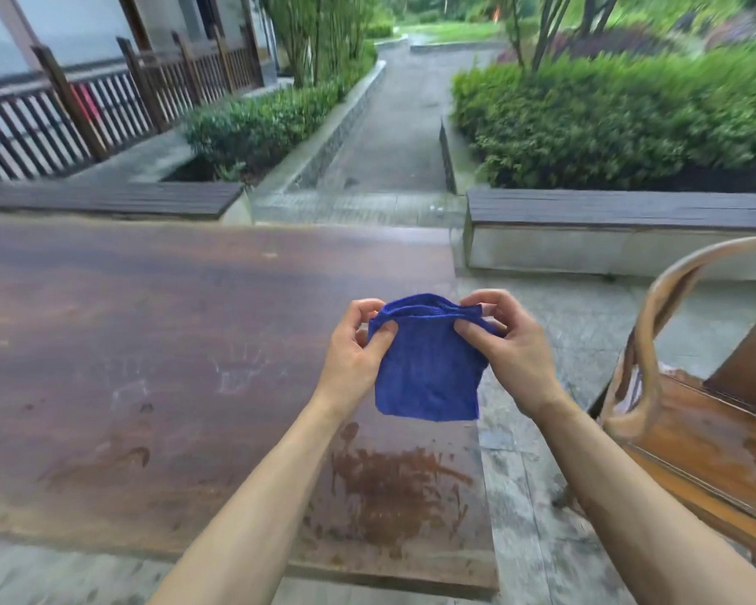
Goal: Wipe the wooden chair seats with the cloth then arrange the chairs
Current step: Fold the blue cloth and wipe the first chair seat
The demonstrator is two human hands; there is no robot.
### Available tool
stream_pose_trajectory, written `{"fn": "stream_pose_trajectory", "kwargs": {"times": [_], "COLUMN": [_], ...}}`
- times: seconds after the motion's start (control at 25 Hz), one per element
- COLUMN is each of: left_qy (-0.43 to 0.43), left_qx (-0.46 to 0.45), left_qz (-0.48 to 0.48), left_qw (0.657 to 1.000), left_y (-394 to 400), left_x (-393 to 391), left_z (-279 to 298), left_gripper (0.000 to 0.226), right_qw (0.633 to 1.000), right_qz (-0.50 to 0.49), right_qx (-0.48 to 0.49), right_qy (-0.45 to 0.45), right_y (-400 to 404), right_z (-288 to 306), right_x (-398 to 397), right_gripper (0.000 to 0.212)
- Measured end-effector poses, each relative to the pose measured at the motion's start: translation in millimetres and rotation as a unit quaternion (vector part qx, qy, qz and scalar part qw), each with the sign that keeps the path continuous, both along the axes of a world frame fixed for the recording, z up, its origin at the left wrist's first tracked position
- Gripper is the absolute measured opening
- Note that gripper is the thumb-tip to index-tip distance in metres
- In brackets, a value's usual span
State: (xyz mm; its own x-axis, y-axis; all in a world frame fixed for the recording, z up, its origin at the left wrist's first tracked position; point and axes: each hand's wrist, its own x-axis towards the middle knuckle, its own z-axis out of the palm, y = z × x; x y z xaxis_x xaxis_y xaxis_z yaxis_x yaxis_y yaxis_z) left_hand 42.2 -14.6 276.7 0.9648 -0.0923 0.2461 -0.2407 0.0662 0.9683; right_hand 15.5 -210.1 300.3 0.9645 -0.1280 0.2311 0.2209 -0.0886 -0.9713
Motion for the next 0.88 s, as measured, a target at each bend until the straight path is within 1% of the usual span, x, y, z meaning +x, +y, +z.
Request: {"fn": "stream_pose_trajectory", "kwargs": {"times": [0.12, 0.28, 0.4, 0.48, 0.56, 0.64, 0.68, 0.8, 0.88], "left_qy": [-0.012, 0.001, 0.010, -0.001, -0.006, -0.007, -0.009, -0.017, -0.024], "left_qx": [-0.017, -0.034, -0.037, -0.035, -0.030, -0.032, -0.033, -0.033, -0.030], "left_qz": [-0.023, -0.089, -0.164, -0.209, -0.256, -0.292, -0.303, -0.323, -0.337], "left_qw": [1.000, 0.995, 0.986, 0.977, 0.966, 0.956, 0.952, 0.946, 0.941], "left_y": [-12, -57, -121, -168, -213, -256, -276, -340, -376], "left_x": [6, 11, 3, -13, -33, -52, -61, -88, -104], "left_z": [10, 14, 18, 23, 28, 33, 35, 37, 40], "left_gripper": [0.015, 0.016, 0.014, 0.018, 0.021, 0.020, 0.017, 0.019, 0.014], "right_qw": [0.999, 0.993, 0.981, 0.969, 0.955, 0.942, 0.936, 0.922, 0.916], "right_qz": [-0.030, -0.109, -0.190, -0.242, -0.291, -0.331, -0.345, -0.380, -0.394], "right_qx": [-0.010, -0.018, -0.014, -0.012, -0.019, -0.035, -0.043, -0.054, -0.057], "right_qy": [-0.024, -0.036, -0.039, -0.043, -0.048, -0.048, -0.043, -0.047, -0.050], "right_y": [-9, -44, -90, -126, -162, -197, -214, -268, -299], "right_z": [11, 16, 21, 24, 27, 27, 28, 32, 36], "right_x": [-5, -30, -67, -98, -130, -160, -173, -209, -228], "right_gripper": [0.023, 0.028, 0.024, 0.020, 0.020, 0.021, 0.021, 0.023, 0.024]}}
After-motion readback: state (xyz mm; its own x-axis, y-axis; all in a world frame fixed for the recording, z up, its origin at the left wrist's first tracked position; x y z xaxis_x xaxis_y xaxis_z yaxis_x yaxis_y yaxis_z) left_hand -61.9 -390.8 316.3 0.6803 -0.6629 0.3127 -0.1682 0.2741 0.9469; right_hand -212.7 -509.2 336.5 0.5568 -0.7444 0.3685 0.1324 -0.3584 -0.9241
